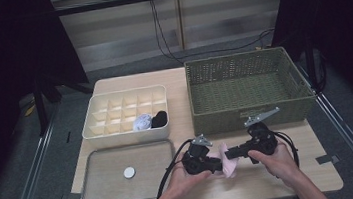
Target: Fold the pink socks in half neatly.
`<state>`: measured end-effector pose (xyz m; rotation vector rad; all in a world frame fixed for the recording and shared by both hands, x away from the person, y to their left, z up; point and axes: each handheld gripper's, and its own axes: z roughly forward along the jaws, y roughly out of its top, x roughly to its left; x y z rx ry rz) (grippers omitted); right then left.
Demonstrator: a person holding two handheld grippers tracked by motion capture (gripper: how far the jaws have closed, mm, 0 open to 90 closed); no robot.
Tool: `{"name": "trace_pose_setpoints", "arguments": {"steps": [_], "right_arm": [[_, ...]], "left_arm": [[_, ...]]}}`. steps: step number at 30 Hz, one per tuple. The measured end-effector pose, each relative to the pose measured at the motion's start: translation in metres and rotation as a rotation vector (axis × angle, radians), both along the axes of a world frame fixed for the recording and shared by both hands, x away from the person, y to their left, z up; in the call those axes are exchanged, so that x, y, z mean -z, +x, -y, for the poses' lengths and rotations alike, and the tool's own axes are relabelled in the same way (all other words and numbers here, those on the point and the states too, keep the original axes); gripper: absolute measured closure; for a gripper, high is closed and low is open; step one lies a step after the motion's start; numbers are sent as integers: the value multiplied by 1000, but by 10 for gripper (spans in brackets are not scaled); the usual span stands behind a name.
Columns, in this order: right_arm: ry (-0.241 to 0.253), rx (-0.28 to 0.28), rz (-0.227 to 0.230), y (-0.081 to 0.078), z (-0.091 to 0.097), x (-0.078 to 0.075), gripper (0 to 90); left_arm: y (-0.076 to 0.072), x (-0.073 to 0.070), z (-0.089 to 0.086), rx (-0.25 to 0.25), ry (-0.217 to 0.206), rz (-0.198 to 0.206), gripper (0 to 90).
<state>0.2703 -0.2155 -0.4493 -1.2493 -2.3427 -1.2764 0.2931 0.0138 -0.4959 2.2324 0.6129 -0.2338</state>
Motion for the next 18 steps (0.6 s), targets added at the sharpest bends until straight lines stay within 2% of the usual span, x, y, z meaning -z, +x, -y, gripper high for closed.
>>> {"name": "trace_pose_setpoints", "arguments": {"steps": [3, 6, 9, 12, 14, 18], "right_arm": [[1, 10, -1, 0, 4, 0, 832], [-4, 16, -2, 0, 7, 0, 831], [-9, 17, 0, 0, 8, 0, 832], [-13, 19, -2, 0, 7, 0, 831], [-22, 18, -5, 0, 6, 1, 830], [-34, 14, -14, 3, 0, 5, 828]], "left_arm": [[2, -10, -11, -12, -61, 1, 669], [5, -20, -24, -25, -84, 15, 658], [6, -27, -45, -49, -55, 37, 652], [5, -29, -67, -87, -46, 54, 637], [6, -26, -77, -95, -42, 27, 617], [4, -18, -86, -101, -34, 17, 595]]}}
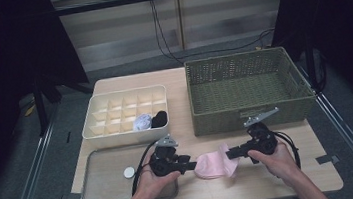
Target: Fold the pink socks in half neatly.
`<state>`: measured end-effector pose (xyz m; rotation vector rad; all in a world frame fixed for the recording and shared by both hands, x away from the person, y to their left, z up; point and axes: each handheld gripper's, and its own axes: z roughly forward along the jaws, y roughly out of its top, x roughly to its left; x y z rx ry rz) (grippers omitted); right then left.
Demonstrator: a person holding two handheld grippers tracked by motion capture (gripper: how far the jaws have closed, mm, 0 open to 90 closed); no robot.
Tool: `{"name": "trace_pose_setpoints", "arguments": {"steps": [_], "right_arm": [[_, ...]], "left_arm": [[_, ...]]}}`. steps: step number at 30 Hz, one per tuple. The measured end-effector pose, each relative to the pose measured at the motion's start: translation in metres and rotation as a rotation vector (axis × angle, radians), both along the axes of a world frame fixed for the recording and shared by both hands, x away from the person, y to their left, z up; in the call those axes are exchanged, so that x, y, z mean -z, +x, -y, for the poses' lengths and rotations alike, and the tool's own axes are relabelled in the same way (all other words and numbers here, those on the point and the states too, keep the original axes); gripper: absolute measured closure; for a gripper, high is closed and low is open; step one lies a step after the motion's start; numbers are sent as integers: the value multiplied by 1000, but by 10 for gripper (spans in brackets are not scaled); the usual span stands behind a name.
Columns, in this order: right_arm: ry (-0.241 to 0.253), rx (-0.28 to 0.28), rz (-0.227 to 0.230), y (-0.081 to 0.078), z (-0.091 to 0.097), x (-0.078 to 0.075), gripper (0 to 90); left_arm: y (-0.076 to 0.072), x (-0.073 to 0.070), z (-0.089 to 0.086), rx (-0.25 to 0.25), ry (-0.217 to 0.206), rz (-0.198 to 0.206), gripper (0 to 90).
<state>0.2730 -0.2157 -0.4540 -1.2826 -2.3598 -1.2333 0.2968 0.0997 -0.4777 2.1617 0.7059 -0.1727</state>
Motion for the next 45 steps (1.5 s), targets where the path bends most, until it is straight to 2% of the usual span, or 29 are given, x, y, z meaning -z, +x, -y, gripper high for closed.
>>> {"name": "trace_pose_setpoints", "arguments": {"steps": [3, 6, 8, 11, 17, 20, 22, 25, 26, 34, 39, 45], "right_arm": [[-6, 5, -15, 3, -3, 2, 825], [-5, 3, -23, 4, -7, 3, 822], [-5, 6, -31, 5, -9, 3, 818], [-11, 3, -27, 7, -12, 3, 815], [-24, -10, -33, 6, -21, 6, 811], [-29, -18, -39, 8, -25, 6, 809], [-23, -20, -41, 9, -28, 6, 801], [-28, -24, -56, 11, -35, 8, 796], [-35, -26, -57, 12, -37, 10, 796], [-72, -13, -46, 20, -52, 14, 805], [-61, -17, -54, 21, -60, 14, 746], [-13, -53, -11, 13, -56, 5, 652]], "left_arm": [[2, 3, 3, 3, -8, -26, 589], [2, 9, 8, 27, 51, -19, 590], [3, 12, 9, 25, 54, -33, 604], [5, 15, 9, 24, 51, -51, 628], [5, 20, 16, 24, 44, -51, 686], [7, 21, 20, 22, 35, -56, 687], [7, 20, 20, 31, 53, -42, 673], [7, 21, 20, 20, 38, -53, 663], [7, 21, 20, 24, 48, -45, 665], [6, 21, 21, 32, 45, -43, 665], [6, 21, 20, 29, 46, -48, 664], [7, 20, 19, 19, 54, -46, 659]]}}
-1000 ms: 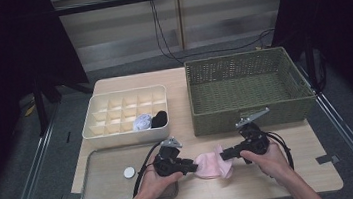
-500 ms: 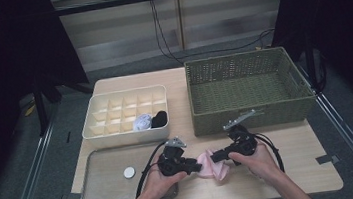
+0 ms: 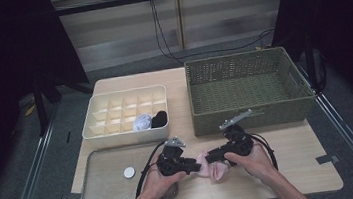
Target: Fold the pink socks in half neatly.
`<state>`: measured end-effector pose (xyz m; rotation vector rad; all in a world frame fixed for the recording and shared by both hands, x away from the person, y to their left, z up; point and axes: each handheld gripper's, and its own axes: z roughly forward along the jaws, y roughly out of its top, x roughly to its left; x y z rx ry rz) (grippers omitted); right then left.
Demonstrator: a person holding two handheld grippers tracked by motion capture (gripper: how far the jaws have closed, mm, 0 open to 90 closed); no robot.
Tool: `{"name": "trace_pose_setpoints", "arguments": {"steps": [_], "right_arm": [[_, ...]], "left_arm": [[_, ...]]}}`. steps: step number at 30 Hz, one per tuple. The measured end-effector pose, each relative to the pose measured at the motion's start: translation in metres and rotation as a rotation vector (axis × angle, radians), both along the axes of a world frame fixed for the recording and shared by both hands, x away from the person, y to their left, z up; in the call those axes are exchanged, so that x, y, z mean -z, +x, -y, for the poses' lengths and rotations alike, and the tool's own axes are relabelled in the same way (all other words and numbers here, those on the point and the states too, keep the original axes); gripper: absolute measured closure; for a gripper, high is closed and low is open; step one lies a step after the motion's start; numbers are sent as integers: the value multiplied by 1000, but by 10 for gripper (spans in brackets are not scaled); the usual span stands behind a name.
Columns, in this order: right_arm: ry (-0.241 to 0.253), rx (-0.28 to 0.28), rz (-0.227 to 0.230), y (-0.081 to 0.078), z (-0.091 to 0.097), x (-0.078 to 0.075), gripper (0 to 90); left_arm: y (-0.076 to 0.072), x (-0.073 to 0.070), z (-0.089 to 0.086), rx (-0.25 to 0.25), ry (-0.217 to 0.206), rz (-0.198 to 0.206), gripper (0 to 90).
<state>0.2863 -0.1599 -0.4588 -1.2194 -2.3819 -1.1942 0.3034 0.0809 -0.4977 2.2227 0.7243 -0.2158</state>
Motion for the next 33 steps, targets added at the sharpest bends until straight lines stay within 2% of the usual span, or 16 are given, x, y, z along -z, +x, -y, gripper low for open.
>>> {"name": "trace_pose_setpoints", "arguments": {"steps": [3, 6, 10, 13, 18, 23, 27, 29, 33], "right_arm": [[8, -3, 8, -5, 3, -4, 603], [-4, -7, 14, -11, 3, -7, 630], [-10, -29, 4, -10, -1, -1, 792], [-16, -52, 1, -6, -8, 4, 855], [-33, -42, -30, 0, -13, 15, 852], [-30, -28, -44, 1, -12, 21, 810], [-9, -25, -26, -2, -6, 16, 816], [-6, -6, -4, -4, 1, 10, 817], [-20, 19, -1, -8, 15, 9, 828]], "left_arm": [[0, 0, 0, -1, -9, 0, 658], [-1, 1, 0, -5, -11, 0, 655], [-3, 1, 1, -5, -15, 6, 664], [-2, 0, 1, -1, -6, 7, 665], [-1, 0, -3, -10, -2, 7, 655], [-1, -8, -12, -8, -26, 15, 651], [-1, -18, -18, -20, -61, 34, 650], [-1, -25, -19, -20, -82, 43, 651], [-3, -38, -14, -7, -114, 51, 667]]}}
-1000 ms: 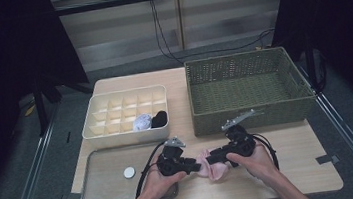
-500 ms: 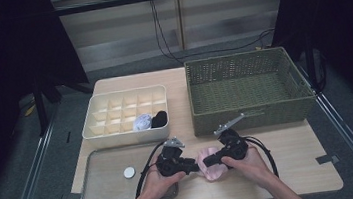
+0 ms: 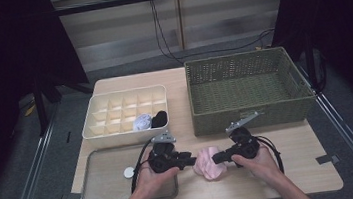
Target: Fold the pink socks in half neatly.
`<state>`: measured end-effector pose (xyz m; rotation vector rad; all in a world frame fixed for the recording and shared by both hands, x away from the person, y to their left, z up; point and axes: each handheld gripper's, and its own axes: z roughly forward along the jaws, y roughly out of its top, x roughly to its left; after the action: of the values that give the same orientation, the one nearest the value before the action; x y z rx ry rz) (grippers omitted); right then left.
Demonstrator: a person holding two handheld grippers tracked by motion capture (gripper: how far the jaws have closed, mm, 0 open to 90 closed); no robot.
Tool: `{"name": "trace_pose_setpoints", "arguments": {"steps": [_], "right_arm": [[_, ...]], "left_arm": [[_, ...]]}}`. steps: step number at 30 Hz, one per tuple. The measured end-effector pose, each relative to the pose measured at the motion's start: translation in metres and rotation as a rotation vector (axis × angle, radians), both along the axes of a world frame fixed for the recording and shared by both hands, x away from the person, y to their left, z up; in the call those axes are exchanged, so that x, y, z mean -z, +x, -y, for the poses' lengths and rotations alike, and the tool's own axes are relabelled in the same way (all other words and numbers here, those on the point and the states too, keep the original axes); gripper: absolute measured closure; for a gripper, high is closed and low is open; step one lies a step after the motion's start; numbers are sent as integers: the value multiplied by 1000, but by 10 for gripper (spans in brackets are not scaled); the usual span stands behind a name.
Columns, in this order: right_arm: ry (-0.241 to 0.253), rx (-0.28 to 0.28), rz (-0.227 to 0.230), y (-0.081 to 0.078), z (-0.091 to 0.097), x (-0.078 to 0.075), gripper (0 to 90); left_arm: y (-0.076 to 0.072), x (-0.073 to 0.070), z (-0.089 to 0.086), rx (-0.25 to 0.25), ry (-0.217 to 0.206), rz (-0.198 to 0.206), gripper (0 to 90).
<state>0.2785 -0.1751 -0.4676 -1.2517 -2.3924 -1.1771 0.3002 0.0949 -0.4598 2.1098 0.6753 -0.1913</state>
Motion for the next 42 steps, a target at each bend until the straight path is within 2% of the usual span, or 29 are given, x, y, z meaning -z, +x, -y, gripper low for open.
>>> {"name": "trace_pose_setpoints", "arguments": {"steps": [3, 6, 9, 12, 14, 15, 16, 18, 19, 21, 23, 25, 28, 29, 31, 34, 35, 36, 37, 40, 42], "right_arm": [[-19, 17, -12, -5, 8, 3, 836], [-14, 32, -17, -9, 14, 5, 838], [-18, 26, -27, -11, 11, 10, 839], [-36, 19, -48, -12, 8, 18, 840], [-40, 18, -51, -12, 7, 21, 839], [-43, 16, -53, -12, 7, 21, 839], [-48, 15, -50, -12, 6, 22, 838], [-49, 14, -49, -11, 6, 22, 838], [-51, 13, -50, -11, 6, 22, 838], [-51, 16, -50, -11, 6, 23, 834], [-57, 16, -47, -12, 7, 21, 808], [-42, 27, -37, -12, 10, 19, 783], [-9, 63, -25, -9, 18, 17, 753], [-12, 74, -19, -9, 20, 17, 738], [-16, 92, -19, -8, 21, 18, 722], [-38, 82, -31, -8, 16, 22, 681], [-49, 68, -39, -7, 13, 25, 680], [-74, 63, -39, -6, 11, 27, 680], [-71, 61, -42, -5, 11, 27, 682], [-75, 56, -44, -4, 11, 27, 688], [-75, 60, -45, -4, 11, 27, 693]], "left_arm": [[-1, -4, 13, 36, -2, 13, 691], [1, -2, 26, 65, -2, 12, 728], [5, 0, 36, 79, -11, -8, 754], [7, 9, 44, 90, 23, -12, 761], [8, 14, 45, 75, 59, -9, 762], [7, 18, 45, 78, 53, -23, 762], [7, 21, 44, 67, 83, -7, 763], [10, 27, 42, 52, 75, -20, 773], [11, 30, 42, 46, 104, 1, 775], [10, 31, 41, 56, 101, 13, 782], [6, 30, 43, 62, 123, 50, 783], [3, 29, 45, 60, 146, 73, 783], [4, 30, 44, 60, 133, 64, 783], [5, 31, 44, 60, 117, 53, 783], [5, 31, 43, 65, 120, 57, 787], [5, 31, 43, 60, 120, 56, 786], [5, 30, 43, 52, 110, 58, 786], [3, 28, 42, 41, 96, 78, 786], [1, 26, 43, 37, 81, 75, 786], [-4, 22, 50, 79, 77, 77, 786], [-2, 26, 53, 85, 102, 68, 788]]}}
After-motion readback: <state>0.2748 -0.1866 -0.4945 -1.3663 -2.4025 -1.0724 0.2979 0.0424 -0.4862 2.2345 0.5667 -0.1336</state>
